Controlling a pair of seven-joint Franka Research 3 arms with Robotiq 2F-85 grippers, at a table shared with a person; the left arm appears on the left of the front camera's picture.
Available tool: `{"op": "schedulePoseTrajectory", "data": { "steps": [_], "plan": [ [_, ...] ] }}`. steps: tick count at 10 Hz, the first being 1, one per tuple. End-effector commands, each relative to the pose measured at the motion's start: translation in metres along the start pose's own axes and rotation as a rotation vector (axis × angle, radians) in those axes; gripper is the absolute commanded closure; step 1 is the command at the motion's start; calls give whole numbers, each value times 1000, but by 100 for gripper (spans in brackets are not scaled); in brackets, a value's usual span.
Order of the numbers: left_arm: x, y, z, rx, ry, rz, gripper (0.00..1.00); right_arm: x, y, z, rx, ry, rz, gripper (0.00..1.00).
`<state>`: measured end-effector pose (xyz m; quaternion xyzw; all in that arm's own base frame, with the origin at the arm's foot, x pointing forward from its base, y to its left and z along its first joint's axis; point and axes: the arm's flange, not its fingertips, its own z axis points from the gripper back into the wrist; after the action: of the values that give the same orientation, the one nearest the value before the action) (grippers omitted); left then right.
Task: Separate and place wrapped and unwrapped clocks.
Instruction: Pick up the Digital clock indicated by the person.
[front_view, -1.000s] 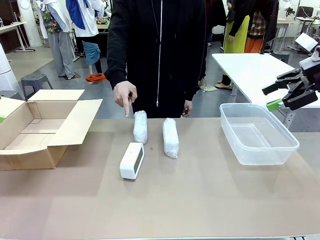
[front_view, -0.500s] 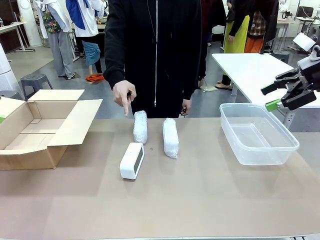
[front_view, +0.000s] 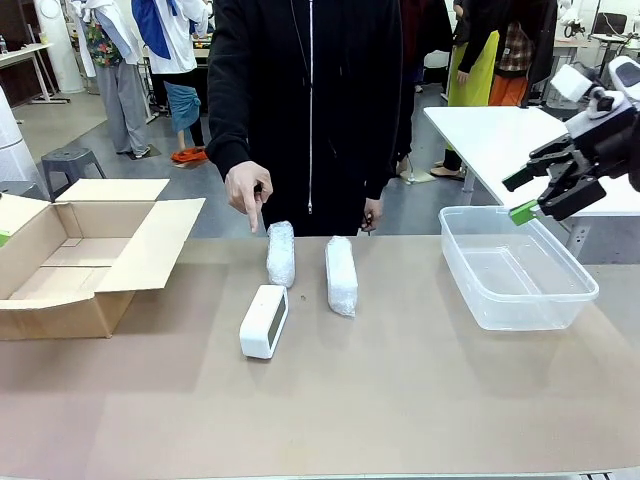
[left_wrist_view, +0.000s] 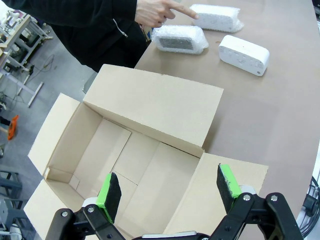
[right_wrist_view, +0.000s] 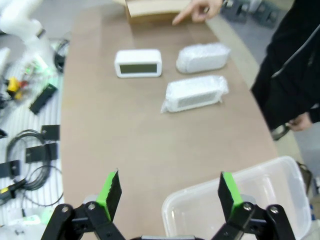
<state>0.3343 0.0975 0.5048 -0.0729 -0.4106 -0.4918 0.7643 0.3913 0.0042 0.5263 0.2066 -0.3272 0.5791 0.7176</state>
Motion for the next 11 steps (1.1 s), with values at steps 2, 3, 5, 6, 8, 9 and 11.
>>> {"op": "schedulePoseTrajectory", "data": {
  "steps": [2, 3, 5, 6, 8, 9, 11],
  "plan": [
    [-3, 2, 0, -7, -15, -13, 0, 22, 15, -28, 3, 130, 18, 0],
    [-3, 2, 0, -7, -15, -13, 0, 29, 18, -37, 13, 155, 28, 0],
    [-3, 2, 0, -7, -15, -13, 0, 44, 27, -53, 44, 190, 79, 0],
    [-3, 2, 0, -7, -15, -13, 0, 53, 32, -63, 65, 211, 111, 0],
    [-3, 2, 0, -7, -15, -13, 0, 67, 38, -85, 98, 236, 165, 0],
    [-3, 2, 0, -7, -15, -13, 0, 73, 41, -98, 114, 254, 190, 0],
    [-3, 2, 0, -7, -15, -13, 0, 87, 48, -126, 149, 278, 257, 0]
  ]
}}
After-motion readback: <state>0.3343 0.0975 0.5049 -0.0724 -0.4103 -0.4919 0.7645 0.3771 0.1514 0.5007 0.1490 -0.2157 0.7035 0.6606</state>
